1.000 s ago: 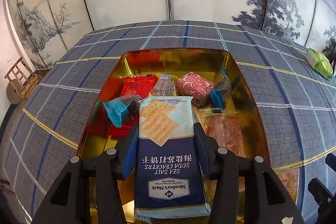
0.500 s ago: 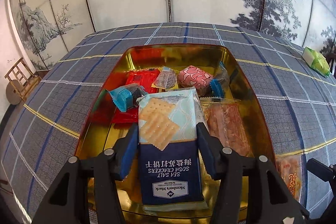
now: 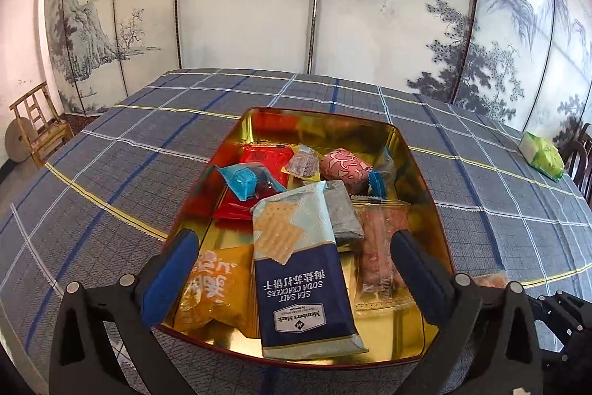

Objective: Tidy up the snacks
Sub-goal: 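Carry the orange-printed pastry bag with the right gripper over the tin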

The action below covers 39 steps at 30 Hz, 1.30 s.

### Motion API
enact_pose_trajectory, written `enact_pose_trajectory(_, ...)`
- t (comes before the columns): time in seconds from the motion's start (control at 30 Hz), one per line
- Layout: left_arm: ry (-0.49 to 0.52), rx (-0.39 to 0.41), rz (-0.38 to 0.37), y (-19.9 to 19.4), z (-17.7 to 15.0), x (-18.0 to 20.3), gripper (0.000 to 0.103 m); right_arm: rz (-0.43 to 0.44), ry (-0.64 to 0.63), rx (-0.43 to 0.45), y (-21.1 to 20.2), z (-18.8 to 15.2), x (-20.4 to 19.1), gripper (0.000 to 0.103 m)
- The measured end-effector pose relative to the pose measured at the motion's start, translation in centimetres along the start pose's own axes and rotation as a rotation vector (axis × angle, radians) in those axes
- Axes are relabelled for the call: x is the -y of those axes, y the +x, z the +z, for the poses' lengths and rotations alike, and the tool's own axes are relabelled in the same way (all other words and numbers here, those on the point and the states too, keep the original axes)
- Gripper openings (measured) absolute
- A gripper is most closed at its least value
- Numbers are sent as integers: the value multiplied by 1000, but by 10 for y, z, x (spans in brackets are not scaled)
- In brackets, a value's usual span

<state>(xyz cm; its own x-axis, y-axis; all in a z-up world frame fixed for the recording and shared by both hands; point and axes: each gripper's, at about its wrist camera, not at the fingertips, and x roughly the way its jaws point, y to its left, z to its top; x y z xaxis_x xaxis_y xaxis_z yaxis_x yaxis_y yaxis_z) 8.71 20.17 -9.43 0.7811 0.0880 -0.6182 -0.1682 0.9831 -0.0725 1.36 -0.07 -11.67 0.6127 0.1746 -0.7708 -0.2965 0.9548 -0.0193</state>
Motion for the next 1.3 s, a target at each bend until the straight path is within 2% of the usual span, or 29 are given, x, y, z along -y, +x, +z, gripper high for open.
enact_pose_trajectory(0.17, -16, 34, 6, -21, 6, -8, 103, -39, 23, 1, 2, 1, 30, 39)
enact_pose_trajectory(0.37, -36, 69, -13, -50, 6, -12, 103, -73, 98, 6, 9, 5, 94, 38)
enact_pose_trajectory(0.53, 10, 102, -17, -74, 0, 1, 103, -43, 100, 7, 13, 9, 140, 39)
enact_pose_trajectory(0.6, 14, 117, -23, -83, -6, 3, 103, -85, 79, -2, 16, 10, 145, 50)
enact_pose_trajectory(0.63, 14, 117, -26, -87, -9, 4, 103, -87, 111, -10, 17, 10, 152, 64)
enact_pose_trajectory(0.67, 18, 114, -31, -89, -13, 5, 103, -74, 132, -11, 19, 11, 157, 70)
enact_pose_trajectory(0.73, 36, 108, -35, -94, -20, 6, 103, -86, 107, -14, 20, 12, 155, 71)
enact_pose_trajectory(0.8, 47, 112, -26, -101, -27, 5, 103, -91, 114, -11, 19, 11, 155, 70)
enact_pose_trajectory(0.83, 47, 114, -26, -103, -30, 4, 103, -87, 107, -1, 17, 12, 153, 59)
enact_pose_trajectory(0.87, 46, 111, -27, -106, -33, 3, 103, -97, 95, 8, 15, 11, 150, 38)
enact_pose_trajectory(0.97, 38, 102, -27, -109, -40, -1, 103, -94, 107, 12, 14, 9, 149, 38)
enact_pose_trajectory(1.07, 45, 114, -17, -113, -43, -4, 103, -115, 104, 53, 3, 12, 148, 38)
enact_pose_trajectory(1.3, 17, 105, -7, -114, -50, -15, 103, -155, 92, 115, -18, 55, 140, 38)
